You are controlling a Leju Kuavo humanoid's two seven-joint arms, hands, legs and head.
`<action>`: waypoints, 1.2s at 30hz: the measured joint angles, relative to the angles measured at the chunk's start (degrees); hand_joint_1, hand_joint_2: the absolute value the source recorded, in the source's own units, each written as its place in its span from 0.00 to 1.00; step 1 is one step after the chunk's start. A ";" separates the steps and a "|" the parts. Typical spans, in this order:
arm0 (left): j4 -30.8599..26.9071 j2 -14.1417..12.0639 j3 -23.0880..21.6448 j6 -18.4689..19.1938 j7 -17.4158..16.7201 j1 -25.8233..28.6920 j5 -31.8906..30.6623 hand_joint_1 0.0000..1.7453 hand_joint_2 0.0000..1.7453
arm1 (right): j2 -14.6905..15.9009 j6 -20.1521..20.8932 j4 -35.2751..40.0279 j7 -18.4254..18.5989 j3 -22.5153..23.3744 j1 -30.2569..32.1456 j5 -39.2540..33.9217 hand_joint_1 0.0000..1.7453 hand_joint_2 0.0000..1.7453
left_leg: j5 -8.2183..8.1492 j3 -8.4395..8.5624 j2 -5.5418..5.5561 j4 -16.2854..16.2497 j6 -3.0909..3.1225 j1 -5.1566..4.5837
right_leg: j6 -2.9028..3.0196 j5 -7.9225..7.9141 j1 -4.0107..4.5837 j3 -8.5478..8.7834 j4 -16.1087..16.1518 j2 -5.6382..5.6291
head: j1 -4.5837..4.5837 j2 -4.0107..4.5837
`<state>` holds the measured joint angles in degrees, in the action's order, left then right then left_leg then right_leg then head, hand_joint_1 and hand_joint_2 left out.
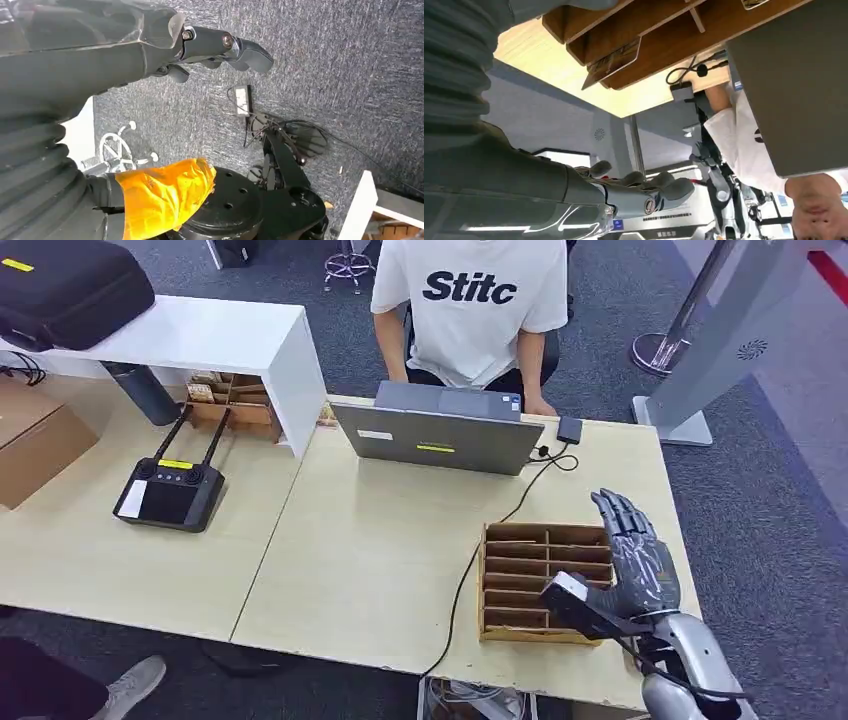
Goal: Pass the card to the sensor for recognition and then transmit it.
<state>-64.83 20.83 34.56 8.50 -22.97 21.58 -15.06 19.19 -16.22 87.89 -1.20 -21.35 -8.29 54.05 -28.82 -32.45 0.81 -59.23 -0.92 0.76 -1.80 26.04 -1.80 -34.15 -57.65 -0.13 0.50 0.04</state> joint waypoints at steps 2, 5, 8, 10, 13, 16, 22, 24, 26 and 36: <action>0.00 0.00 -0.02 0.00 0.00 0.01 0.02 0.00 1.00 | 0.00 -0.02 -0.02 0.00 -0.28 0.00 -0.02 0.00 1.00 | 0.00 0.00 0.00 0.00 0.00 0.00 | 0.00 0.00 0.00 0.00 0.00 0.00 | 0.00 0.00; 0.00 0.00 -0.02 -0.02 0.00 0.04 0.02 0.00 1.00 | 0.00 -0.02 -0.13 0.02 -0.65 0.00 -0.04 0.00 1.00 | 0.00 0.00 0.00 0.00 0.00 0.00 | 0.00 0.00 0.00 0.00 0.00 0.00 | 0.00 0.00; 0.00 0.00 0.00 -0.07 0.00 0.04 0.09 0.00 1.00 | 0.00 -0.04 -0.15 0.00 -0.87 0.00 -0.04 0.00 1.00 | 0.00 0.00 0.00 0.00 0.00 0.00 | 0.00 0.00 0.00 -0.01 0.00 0.00 | 0.00 0.00; 0.00 0.00 0.00 -0.07 0.00 0.05 0.15 0.00 1.00 | 0.00 -0.06 -0.15 0.00 -0.94 0.00 -0.04 0.00 1.00 | 0.00 0.00 0.00 0.00 0.00 0.00 | 0.00 0.00 0.00 -0.01 0.00 0.00 | 0.00 0.00; 0.00 0.00 -0.02 -0.07 0.00 0.04 0.15 0.00 1.00 | 0.00 -0.11 -0.28 0.35 -0.94 -0.04 -0.39 0.00 1.00 | 0.00 0.00 0.00 0.00 0.00 0.00 | 0.00 0.00 0.00 0.00 0.00 0.00 | 0.00 0.00; 0.00 0.00 0.00 0.02 0.09 0.04 -0.04 0.00 1.00 | 0.00 -0.39 -1.05 1.05 -0.55 -0.08 -0.63 0.00 1.00 | 0.00 0.00 0.01 0.00 0.00 0.00 | 0.00 0.00 0.00 0.00 0.00 0.00 | 0.00 0.00; 0.00 0.00 0.00 0.09 0.28 0.05 -0.37 0.00 1.00 | 0.00 -0.72 -2.51 1.14 0.63 -0.10 -0.63 0.00 1.00 | 0.00 -0.01 0.00 0.00 0.00 0.00 | 0.00 0.00 0.00 -0.01 0.00 0.00 | 0.02 0.00; 0.00 0.00 0.00 0.09 0.28 0.04 -0.37 0.00 1.00 | 0.00 -0.77 -2.75 1.14 0.70 -0.10 -0.63 0.00 1.00 | 0.00 0.00 0.00 0.00 0.00 0.00 | 0.00 0.00 0.00 -0.01 0.00 0.00 | 0.00 0.00; 0.00 0.00 0.00 0.09 0.28 0.04 -0.37 0.00 1.00 | 0.00 -0.76 -2.95 1.14 0.72 -0.10 -0.61 0.00 1.00 | 0.00 0.00 0.00 0.00 0.00 0.00 | 0.00 0.00 0.00 -0.02 0.00 0.00 | 0.00 0.00; 0.00 0.00 0.00 0.07 0.28 0.04 -0.35 0.00 1.00 | -0.02 -0.79 -3.19 1.14 0.77 0.02 -0.59 0.00 1.00 | 0.00 -0.01 0.00 0.00 0.00 0.00 | 0.00 0.00 0.00 -0.02 0.00 0.00 | 0.00 0.00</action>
<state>-64.83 20.83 34.56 8.57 -22.69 21.62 -15.41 19.17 -17.00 84.70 -0.07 -20.59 -8.28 53.46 -28.82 -32.46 0.81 -59.23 -0.92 0.76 -1.80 26.05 -1.81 -34.17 -57.65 -0.13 0.50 0.04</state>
